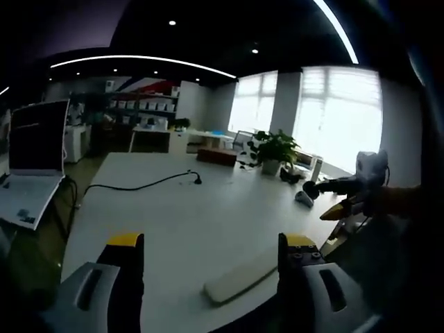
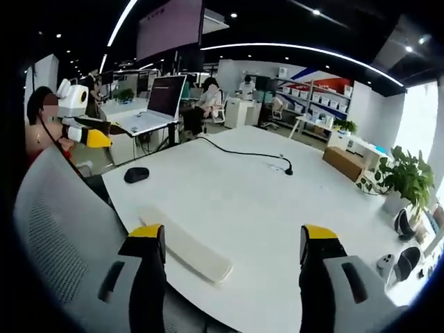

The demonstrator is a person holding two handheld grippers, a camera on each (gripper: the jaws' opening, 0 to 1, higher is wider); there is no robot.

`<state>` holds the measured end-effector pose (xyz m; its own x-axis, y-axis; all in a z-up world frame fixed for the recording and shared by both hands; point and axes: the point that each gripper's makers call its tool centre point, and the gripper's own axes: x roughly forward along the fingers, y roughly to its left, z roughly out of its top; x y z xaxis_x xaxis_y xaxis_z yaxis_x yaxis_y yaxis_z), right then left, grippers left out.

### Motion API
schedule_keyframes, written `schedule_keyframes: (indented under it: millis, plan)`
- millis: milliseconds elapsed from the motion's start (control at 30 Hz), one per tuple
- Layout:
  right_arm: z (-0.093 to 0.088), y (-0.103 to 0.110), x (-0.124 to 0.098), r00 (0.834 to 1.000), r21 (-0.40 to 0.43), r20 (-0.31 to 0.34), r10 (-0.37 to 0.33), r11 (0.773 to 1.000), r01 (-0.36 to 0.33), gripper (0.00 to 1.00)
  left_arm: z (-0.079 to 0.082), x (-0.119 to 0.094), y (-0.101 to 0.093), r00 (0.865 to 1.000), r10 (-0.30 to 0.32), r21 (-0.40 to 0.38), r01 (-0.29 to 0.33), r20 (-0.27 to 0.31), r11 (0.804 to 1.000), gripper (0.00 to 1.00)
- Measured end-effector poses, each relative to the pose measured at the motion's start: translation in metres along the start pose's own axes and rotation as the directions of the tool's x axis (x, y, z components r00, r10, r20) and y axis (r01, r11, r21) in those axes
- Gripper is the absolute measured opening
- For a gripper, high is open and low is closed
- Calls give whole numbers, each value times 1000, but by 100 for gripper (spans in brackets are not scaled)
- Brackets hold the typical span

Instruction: Arrange the utensils inside the cutlery case until each visible utensil rests in its matching compartment.

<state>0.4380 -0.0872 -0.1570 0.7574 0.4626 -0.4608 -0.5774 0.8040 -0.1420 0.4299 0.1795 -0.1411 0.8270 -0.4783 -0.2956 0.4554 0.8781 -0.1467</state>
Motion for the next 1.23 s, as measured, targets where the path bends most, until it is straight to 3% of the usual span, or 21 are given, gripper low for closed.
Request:
schedule_keyframes:
  millis: [700, 833, 1233]
  plan:
    - [2, 1, 1, 1000, -18, 1, -1, 1000, 1, 76, -4, 1, -1, 1000, -7, 5, 7, -24, 1000, 78]
    - [2, -2, -1, 1000, -19, 5, -20, 1000, 20, 75, 0, 1, 0, 1000, -4, 11, 4, 0, 1000, 80]
    - [2, -1, -1, 1000, -11, 3, -10, 1000, 10, 75, 0, 2, -2, 1000, -14, 3, 14, -4, 1000, 79]
